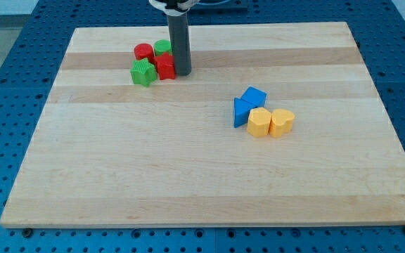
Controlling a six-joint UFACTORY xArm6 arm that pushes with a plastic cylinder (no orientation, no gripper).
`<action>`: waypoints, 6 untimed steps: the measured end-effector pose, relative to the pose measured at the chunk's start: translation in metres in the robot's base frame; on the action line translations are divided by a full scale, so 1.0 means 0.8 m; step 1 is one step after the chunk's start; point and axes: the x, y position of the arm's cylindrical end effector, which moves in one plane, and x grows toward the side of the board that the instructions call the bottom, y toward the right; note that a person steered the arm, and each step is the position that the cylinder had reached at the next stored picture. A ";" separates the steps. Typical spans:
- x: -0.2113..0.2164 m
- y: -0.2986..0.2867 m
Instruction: Place your arm to the top left corner
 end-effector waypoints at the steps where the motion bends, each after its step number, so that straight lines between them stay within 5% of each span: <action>1: 0.003 -0.002; 3: 0.072 -0.035; 6: 0.044 -0.124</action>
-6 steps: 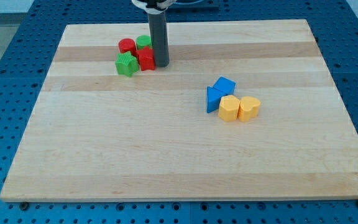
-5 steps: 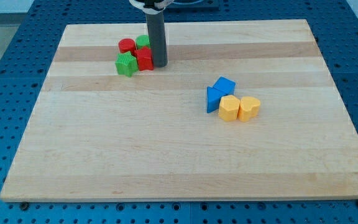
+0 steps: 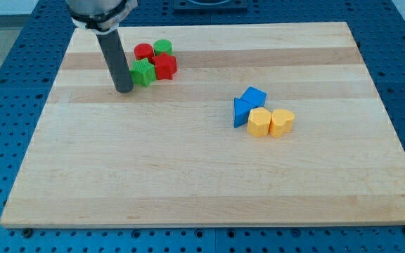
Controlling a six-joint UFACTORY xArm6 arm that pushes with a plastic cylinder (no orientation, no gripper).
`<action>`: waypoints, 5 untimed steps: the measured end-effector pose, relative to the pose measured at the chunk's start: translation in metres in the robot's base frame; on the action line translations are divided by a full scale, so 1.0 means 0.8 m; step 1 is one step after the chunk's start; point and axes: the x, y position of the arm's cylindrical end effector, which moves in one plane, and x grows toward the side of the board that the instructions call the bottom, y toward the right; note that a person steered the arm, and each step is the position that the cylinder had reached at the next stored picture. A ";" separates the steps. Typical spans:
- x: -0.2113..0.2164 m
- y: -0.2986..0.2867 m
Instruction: Place your arm to the top left corner
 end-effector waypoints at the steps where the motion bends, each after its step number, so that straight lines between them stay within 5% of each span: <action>1: -0.006 0.013; 5: 0.010 0.051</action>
